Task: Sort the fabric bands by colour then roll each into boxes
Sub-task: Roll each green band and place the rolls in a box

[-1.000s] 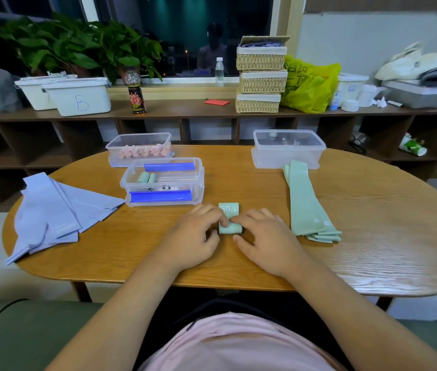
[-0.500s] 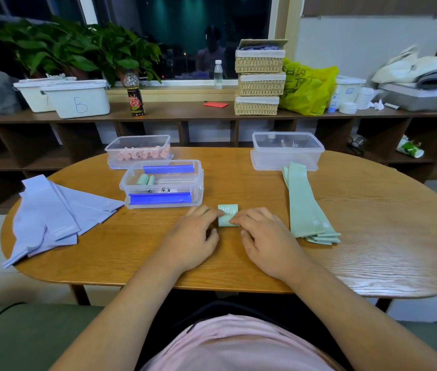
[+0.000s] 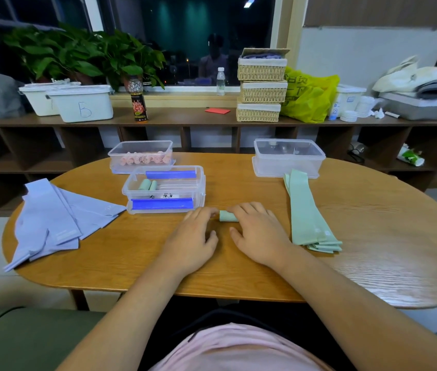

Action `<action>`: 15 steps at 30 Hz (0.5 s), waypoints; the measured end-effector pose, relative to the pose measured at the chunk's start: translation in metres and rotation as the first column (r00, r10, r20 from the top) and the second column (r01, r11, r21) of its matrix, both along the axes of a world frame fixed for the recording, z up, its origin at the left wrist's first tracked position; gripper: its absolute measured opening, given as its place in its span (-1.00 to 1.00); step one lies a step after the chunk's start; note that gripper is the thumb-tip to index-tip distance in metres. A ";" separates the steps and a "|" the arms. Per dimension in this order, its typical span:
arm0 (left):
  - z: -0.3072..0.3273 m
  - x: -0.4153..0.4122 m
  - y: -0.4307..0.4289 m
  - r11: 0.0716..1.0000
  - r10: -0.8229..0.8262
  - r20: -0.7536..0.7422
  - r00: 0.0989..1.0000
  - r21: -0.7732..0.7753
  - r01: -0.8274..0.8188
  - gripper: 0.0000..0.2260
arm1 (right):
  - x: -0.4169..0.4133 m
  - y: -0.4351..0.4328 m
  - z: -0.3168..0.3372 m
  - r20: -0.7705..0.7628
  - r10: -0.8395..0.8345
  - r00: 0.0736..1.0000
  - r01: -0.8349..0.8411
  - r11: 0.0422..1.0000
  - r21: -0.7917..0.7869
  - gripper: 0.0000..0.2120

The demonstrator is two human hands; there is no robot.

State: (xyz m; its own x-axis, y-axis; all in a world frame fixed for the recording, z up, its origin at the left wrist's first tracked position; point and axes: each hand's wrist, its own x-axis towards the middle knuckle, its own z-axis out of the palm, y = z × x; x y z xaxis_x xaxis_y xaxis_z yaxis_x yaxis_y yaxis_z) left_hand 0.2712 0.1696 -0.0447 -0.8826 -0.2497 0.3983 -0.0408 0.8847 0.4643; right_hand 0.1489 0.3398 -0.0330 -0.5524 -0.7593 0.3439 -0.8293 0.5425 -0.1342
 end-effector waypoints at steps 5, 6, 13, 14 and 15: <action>0.003 0.001 0.001 1.000 0.015 0.002 1.000 0.016 -0.015 -0.57 | -0.009 -0.018 0.000 -0.018 -0.075 0.997 0.073 0.994 -0.077 -0.72; 0.002 0.001 0.001 0.999 0.021 0.002 1.000 0.031 -0.021 -0.56 | -0.009 -0.019 -0.001 -0.010 -0.082 0.997 0.080 0.990 -0.119 -0.74; 0.004 0.001 0.000 0.989 0.097 -0.072 0.993 0.121 -0.088 -0.49 | -0.003 -0.009 0.007 0.772 0.312 0.553 0.409 0.706 -0.578 -0.80; 0.005 0.002 0.002 0.991 0.073 -0.083 0.994 0.119 -0.063 -0.48 | -0.001 -0.006 0.009 0.800 0.435 0.414 0.460 0.658 -0.596 -0.79; 0.006 0.003 0.003 0.993 0.042 -0.095 0.995 0.112 -0.031 -0.47 | 0.001 -0.004 0.011 0.790 0.548 0.274 0.505 0.617 -0.603 -0.77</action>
